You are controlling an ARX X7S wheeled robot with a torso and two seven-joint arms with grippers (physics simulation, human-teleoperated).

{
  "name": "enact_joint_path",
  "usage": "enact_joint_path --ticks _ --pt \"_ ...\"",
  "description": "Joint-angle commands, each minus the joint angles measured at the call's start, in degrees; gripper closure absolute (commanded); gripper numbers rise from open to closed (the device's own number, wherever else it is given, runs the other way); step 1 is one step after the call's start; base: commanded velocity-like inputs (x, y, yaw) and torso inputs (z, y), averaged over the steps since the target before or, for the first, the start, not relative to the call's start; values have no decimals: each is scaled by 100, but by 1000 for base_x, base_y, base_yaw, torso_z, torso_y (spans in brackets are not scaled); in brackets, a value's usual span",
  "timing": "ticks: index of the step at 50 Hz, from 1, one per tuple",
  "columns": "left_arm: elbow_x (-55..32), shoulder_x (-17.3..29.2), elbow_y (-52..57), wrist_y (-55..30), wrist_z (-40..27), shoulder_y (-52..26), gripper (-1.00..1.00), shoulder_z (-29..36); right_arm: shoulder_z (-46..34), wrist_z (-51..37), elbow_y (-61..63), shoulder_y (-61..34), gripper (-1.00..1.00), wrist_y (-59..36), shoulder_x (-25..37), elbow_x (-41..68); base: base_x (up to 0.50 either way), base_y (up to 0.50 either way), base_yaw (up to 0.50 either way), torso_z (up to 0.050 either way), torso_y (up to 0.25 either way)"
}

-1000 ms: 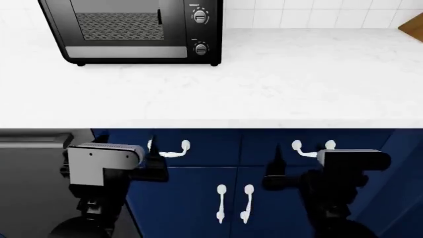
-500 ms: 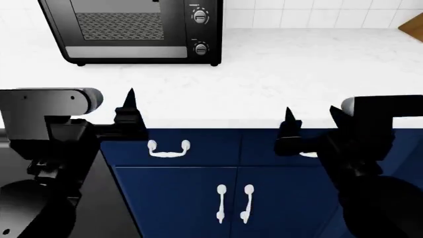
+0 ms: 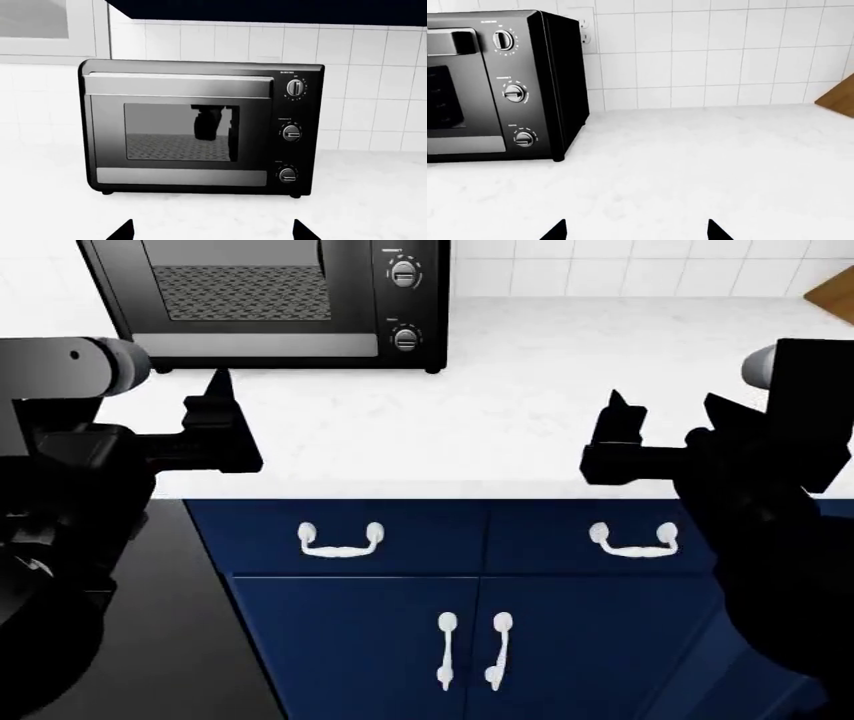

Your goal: Turn on the toaster oven by setting the timer.

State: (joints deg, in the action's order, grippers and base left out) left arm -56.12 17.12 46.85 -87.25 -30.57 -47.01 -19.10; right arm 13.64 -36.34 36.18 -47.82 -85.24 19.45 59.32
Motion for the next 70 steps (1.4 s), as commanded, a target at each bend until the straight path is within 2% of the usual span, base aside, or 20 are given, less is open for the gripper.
enact_joint_path --ticks 1,8,11,27,33,70 --pt "-385 166 -120 76 -288 -106 -100 20 -34 -270 -140 -134 -100 92 100 285 0 0 0 0 0" --pt "-267 269 -175 329 -281 -40 -100 233 -138 -229 -160 -53 -100 272 166 253 0 0 0 0 0" --pt "-8 358 -183 699 -147 52 -100 468 -308 52 -25 167 -100 899 253 -138 0 0 0 0 0" --pt "-71 414 -218 791 -209 74 -100 517 -351 19 -50 183 -100 972 296 -99 0 0 0 0 0" --pt "139 505 -249 1145 -29 176 -100 708 -428 41 -139 168 -100 1002 315 -123 0 0 0 0 0" --pt "-4 647 -324 1441 -206 261 -100 863 -612 68 -215 236 -100 1180 425 -87 0 0 0 50 0"
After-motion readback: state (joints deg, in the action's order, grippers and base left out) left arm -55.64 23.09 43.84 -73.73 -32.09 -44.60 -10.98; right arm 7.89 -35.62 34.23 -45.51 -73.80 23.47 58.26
